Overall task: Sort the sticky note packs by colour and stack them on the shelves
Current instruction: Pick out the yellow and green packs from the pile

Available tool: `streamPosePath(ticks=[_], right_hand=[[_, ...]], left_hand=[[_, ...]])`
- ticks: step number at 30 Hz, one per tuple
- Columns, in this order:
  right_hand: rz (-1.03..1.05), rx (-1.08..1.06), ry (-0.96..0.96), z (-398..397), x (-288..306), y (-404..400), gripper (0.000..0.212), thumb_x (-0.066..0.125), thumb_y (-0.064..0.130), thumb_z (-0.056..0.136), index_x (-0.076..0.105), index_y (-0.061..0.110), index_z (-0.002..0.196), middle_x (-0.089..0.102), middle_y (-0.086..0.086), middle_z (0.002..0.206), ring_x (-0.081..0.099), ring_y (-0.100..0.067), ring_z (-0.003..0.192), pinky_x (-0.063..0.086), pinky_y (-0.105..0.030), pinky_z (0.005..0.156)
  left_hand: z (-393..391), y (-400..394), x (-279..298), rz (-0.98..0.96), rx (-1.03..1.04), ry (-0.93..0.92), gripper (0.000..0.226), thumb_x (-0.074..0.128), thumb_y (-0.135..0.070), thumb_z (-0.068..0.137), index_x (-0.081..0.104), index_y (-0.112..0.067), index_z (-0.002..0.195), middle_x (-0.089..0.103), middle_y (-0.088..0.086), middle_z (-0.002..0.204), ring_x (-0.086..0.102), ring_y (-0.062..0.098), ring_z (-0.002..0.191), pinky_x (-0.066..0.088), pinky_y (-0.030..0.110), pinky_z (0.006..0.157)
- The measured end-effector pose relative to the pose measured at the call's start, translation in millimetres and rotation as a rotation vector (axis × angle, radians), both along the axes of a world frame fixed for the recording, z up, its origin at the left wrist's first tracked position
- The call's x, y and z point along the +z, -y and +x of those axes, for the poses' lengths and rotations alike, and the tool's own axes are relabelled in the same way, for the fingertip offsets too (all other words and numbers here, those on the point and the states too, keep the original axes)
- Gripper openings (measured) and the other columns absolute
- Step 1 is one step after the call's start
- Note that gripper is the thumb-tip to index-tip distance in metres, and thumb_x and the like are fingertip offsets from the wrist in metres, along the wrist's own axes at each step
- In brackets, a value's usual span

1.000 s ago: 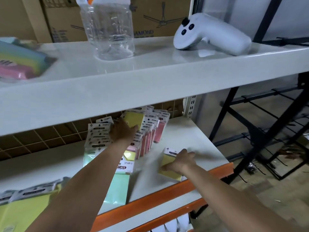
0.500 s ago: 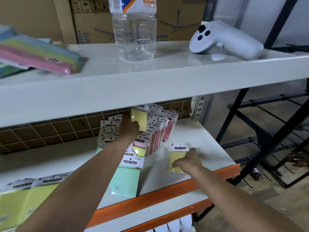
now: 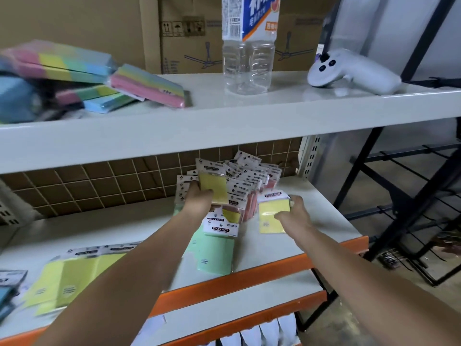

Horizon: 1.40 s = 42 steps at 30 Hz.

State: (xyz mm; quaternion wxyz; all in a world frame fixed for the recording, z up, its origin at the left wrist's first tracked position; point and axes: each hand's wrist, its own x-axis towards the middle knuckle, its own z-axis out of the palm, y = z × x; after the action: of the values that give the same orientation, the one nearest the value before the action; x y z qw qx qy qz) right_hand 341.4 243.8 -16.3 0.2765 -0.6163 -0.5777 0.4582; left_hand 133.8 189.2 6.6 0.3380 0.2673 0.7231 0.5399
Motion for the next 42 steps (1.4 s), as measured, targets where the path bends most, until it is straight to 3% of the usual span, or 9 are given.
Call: streamPosePath(ticks=[7, 11, 16, 20, 23, 27, 33, 36, 42], right_hand=[[0.017, 0.067, -0.329, -43, 28, 37, 0.019, 0.055, 0.0, 0.093, 0.049, 0.007, 0.11, 0.059, -0.004, 0.104, 0.053, -0.009, 0.078, 0.041, -0.011, 0.061], [0.044, 0.097, -0.249, -70, 17, 50, 0.043, 0.055, 0.012, 0.094, 0.044, 0.009, 0.135, 0.054, 0.002, 0.125, 0.052, -0.016, 0.097, 0.04, -0.026, 0.083], [0.079, 0.116, -0.144, -80, 7, 49, 0.034, 0.053, 0.02, 0.097, 0.056, 0.011, 0.129, 0.06, -0.002, 0.118, 0.059, -0.014, 0.088, 0.044, -0.022, 0.067], [0.077, 0.091, 0.159, -64, -9, 31, 0.027, 0.051, 0.015, 0.096, 0.06, 0.008, 0.121, 0.063, -0.012, 0.122, 0.061, -0.028, 0.105, 0.045, -0.025, 0.071], [0.05, 0.177, 0.305, -67, -22, 28, 0.031, 0.047, 0.027, 0.099, 0.061, 0.007, 0.118, 0.067, -0.011, 0.108, 0.062, -0.025, 0.086, 0.037, -0.022, 0.048], [-0.01, 0.225, 0.377, -82, -34, 26, 0.035, 0.047, 0.035, 0.1, 0.063, 0.005, 0.111, 0.058, -0.002, 0.082, 0.053, -0.012, 0.06, 0.031, -0.021, 0.043], [-0.109, 0.179, 0.302, -97, -35, 19, 0.058, 0.056, 0.045, 0.093, 0.047, 0.004, 0.134, 0.064, -0.01, 0.105, 0.053, -0.011, 0.059, 0.044, -0.024, 0.048], [-0.118, 0.185, 0.296, -99, -35, 14, 0.062, 0.055, 0.042, 0.095, 0.039, 0.004, 0.141, 0.056, -0.015, 0.131, 0.065, -0.02, 0.089, 0.055, -0.029, 0.072], [0.027, 0.214, 0.396, -93, -28, 13, 0.054, 0.051, 0.038, 0.098, 0.041, 0.006, 0.141, 0.054, -0.015, 0.136, 0.059, -0.029, 0.115, 0.048, -0.029, 0.081]], left_hand=[[17, 30, -3, -0.025, -0.057, 0.246, 0.022, 0.041, -0.002, 0.095, 0.044, -0.006, 0.116, 0.054, 0.011, 0.094, 0.058, 0.023, 0.069, 0.055, 0.027, 0.052], [23, 48, -2, -0.015, -0.127, 0.371, 0.054, 0.065, -0.03, 0.081, 0.043, -0.006, 0.124, 0.06, 0.02, 0.116, 0.066, 0.034, 0.09, 0.06, 0.039, 0.069], [7, 62, -6, 0.051, -0.047, 0.272, 0.031, 0.06, -0.006, 0.089, 0.045, -0.009, 0.116, 0.057, 0.009, 0.104, 0.063, 0.027, 0.088, 0.056, 0.029, 0.062], [-18, 72, -6, 0.048, 0.097, 0.246, 0.027, 0.057, -0.005, 0.091, 0.043, -0.01, 0.114, 0.056, 0.01, 0.105, 0.061, 0.023, 0.084, 0.055, 0.029, 0.064], [-29, 78, -11, 0.013, 0.17, 0.248, 0.029, 0.059, -0.006, 0.091, 0.042, -0.007, 0.114, 0.055, 0.014, 0.107, 0.061, 0.031, 0.092, 0.057, 0.033, 0.07], [-30, 84, -22, -0.036, 0.166, 0.289, 0.031, 0.06, -0.007, 0.09, 0.041, -0.006, 0.115, 0.053, 0.014, 0.103, 0.063, 0.033, 0.088, 0.056, 0.032, 0.065], [-15, 87, -41, -0.106, 0.097, 0.482, 0.02, 0.054, 0.0, 0.091, 0.044, -0.004, 0.108, 0.055, 0.02, 0.106, 0.062, 0.039, 0.084, 0.055, 0.042, 0.063], [-4, 86, -45, -0.146, -0.001, 0.528, 0.013, 0.052, -0.002, 0.094, 0.047, -0.006, 0.104, 0.056, 0.02, 0.104, 0.062, 0.038, 0.078, 0.056, 0.048, 0.071], [1, 77, -48, -0.166, -0.012, 0.504, 0.016, 0.053, -0.005, 0.094, 0.047, -0.01, 0.109, 0.055, 0.016, 0.108, 0.059, 0.039, 0.091, 0.054, 0.054, 0.08]])
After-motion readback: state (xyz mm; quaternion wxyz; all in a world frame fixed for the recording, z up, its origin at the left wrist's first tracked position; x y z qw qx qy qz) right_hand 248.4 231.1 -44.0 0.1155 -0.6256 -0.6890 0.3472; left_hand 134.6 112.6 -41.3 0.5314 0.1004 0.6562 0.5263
